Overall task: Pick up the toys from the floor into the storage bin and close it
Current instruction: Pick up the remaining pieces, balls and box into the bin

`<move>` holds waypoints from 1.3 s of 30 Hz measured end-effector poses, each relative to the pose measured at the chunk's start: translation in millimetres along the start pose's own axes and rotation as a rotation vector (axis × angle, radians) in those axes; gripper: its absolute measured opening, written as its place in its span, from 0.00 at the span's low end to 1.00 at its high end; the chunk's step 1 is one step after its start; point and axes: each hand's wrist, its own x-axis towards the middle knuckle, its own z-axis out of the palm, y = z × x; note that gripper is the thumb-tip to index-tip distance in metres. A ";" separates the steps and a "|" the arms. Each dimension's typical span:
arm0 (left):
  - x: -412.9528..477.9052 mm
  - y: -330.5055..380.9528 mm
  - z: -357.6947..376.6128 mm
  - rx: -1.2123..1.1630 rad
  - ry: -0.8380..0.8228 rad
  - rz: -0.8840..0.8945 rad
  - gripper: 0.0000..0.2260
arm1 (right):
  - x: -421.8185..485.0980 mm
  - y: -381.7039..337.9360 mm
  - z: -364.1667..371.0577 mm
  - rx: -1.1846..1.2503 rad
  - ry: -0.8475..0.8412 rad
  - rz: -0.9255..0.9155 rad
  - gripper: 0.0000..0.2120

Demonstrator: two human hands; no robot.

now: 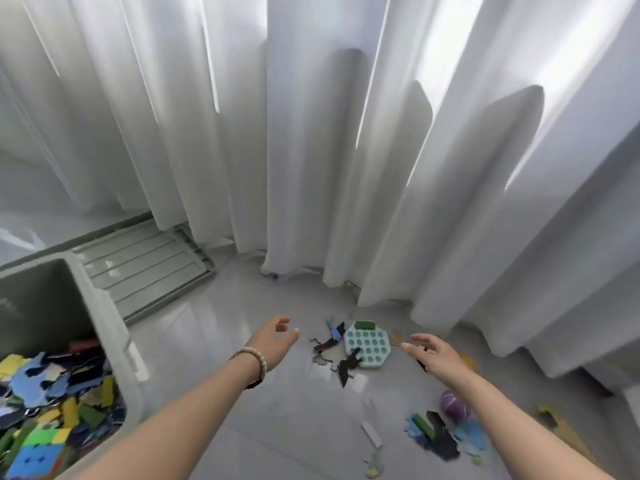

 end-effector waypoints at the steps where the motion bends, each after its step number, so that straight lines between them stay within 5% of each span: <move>1: 13.6 -0.6 15.0 0.016 -0.010 -0.011 0.21 | 13.3 14.3 -2.7 0.016 0.005 0.017 0.22; 7: 73.7 -17.1 92.9 0.120 -0.129 -0.087 0.36 | 80.9 74.4 20.3 0.154 -0.017 0.122 0.26; 14: 124.8 -43.8 136.0 0.103 -0.150 -0.170 0.37 | 114.4 94.0 75.0 0.300 -0.140 0.364 0.15; 19: 162.7 -67.6 141.8 0.160 -0.155 -0.140 0.30 | 125.2 97.8 131.1 0.472 -0.075 0.452 0.07; 28: 162.0 -90.2 148.8 0.197 -0.179 -0.017 0.15 | 134.7 102.8 158.4 0.371 0.056 0.361 0.17; 32: 155.5 -101.7 157.9 0.076 -0.185 0.008 0.10 | 127.6 104.5 157.3 0.396 -0.027 0.314 0.08; 37: 140.5 -104.3 167.2 -0.331 -0.029 -0.193 0.01 | 122.5 108.5 159.0 0.322 -0.060 0.220 0.20; 39: 135.6 -105.6 166.1 -0.479 0.045 -0.234 0.07 | 120.4 110.4 158.4 0.310 -0.128 0.210 0.19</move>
